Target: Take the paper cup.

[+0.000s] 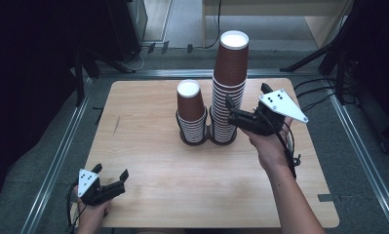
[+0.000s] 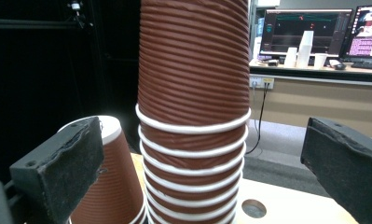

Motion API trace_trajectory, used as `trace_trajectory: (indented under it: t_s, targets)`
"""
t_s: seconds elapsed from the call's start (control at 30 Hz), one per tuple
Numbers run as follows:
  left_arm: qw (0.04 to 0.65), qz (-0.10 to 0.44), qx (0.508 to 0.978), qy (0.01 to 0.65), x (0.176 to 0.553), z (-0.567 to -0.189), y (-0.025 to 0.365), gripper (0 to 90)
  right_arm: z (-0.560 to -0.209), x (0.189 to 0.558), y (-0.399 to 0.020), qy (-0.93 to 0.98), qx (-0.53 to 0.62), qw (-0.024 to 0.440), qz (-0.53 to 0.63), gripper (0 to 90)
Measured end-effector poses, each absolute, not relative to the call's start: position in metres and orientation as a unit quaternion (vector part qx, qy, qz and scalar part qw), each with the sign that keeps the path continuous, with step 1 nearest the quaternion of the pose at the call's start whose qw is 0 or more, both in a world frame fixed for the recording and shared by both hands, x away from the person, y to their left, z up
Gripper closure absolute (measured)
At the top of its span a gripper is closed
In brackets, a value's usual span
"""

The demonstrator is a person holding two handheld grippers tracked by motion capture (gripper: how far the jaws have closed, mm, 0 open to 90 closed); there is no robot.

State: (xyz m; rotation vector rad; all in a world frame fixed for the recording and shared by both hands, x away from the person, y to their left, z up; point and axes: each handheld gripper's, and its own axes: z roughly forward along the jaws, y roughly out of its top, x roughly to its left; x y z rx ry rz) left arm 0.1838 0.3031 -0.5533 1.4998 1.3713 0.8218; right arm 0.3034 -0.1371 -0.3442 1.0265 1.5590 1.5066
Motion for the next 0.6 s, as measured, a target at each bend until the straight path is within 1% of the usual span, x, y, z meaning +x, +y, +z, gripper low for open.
trace_trajectory:
  t_s: [0.6]
  targets:
    - [0.458, 0.331, 0.608, 0.557, 0.184, -0.553, 0.304, 0.0, -0.334, 0.324, -0.115, 0.596, 0.404, 0.365, 0.589, 0.0]
